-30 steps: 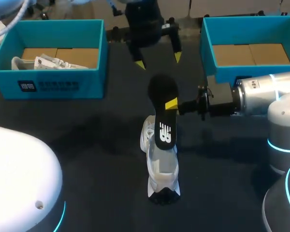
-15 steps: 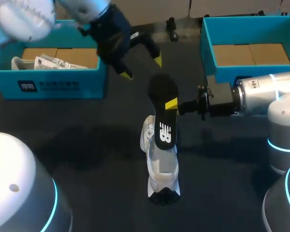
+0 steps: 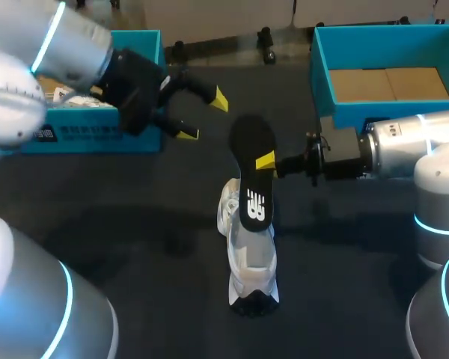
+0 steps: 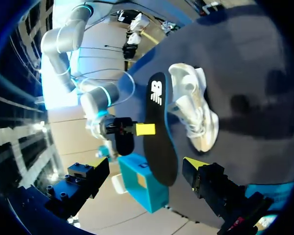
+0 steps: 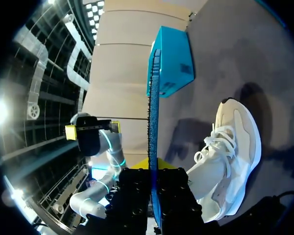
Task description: Take the shoe out of the shoebox, open the shoe tongue, remove and reinsert the insole, then place the shoe into the shoebox
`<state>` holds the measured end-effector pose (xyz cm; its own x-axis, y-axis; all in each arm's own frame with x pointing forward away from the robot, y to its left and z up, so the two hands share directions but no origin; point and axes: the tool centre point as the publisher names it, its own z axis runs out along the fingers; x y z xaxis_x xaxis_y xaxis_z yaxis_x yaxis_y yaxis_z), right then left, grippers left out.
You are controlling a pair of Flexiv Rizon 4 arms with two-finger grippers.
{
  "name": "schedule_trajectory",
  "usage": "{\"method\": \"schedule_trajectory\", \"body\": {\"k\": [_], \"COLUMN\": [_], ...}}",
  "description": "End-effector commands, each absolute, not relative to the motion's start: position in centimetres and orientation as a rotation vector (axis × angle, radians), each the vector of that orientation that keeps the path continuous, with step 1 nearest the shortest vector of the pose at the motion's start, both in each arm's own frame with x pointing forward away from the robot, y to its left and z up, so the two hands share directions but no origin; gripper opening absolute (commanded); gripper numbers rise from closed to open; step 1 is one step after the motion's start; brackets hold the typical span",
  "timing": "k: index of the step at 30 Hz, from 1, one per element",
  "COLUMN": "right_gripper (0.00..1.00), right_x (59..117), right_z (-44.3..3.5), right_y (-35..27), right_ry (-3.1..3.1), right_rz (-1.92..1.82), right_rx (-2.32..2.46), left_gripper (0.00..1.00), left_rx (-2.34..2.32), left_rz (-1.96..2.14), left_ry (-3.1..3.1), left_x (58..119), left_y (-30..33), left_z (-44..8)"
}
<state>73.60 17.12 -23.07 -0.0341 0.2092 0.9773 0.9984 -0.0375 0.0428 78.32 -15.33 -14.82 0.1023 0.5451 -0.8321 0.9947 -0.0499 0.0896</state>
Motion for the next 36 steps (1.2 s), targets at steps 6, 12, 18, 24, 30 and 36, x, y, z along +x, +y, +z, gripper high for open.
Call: {"method": "schedule_trajectory", "body": {"k": [6, 12, 18, 24, 30, 36], "right_gripper": [0.00, 0.00, 0.00, 0.00, 0.00, 0.00], "right_x": [73.5, 73.5, 73.5, 73.5, 73.5, 73.5], "right_z": [-23.1, -23.1, -23.1, -23.1, -23.1, -23.1], "right_y": [17.3, 17.3, 17.3, 17.3, 17.3, 17.3], "right_ry": [-1.373, -1.373, -1.373, -1.373, -1.373, -1.373], "right_rz": [-1.164, -1.164, -1.164, -1.164, -1.164, -1.164], "right_rx": [-1.381, -1.381, -1.381, -1.381, -1.381, -1.381], "left_gripper": [1.00, 1.00, 1.00, 1.00, 1.00, 1.00], "left_rx": [1.481, 1.492, 1.391, 1.336, 1.225, 1.225], "left_rz": [-0.968, -0.960, -1.057, -1.134, -1.279, -1.279], "left_ry": [1.346, 1.340, 1.399, 1.420, 1.395, 1.395], "left_x": [77.7, 76.6, 77.8, 77.7, 77.7, 77.7], "left_y": [-15.0, -15.7, -15.0, -15.0, -16.5, -16.5], "left_z": [-15.4, -17.0, -19.0, -20.9, -22.3, -22.3]}}
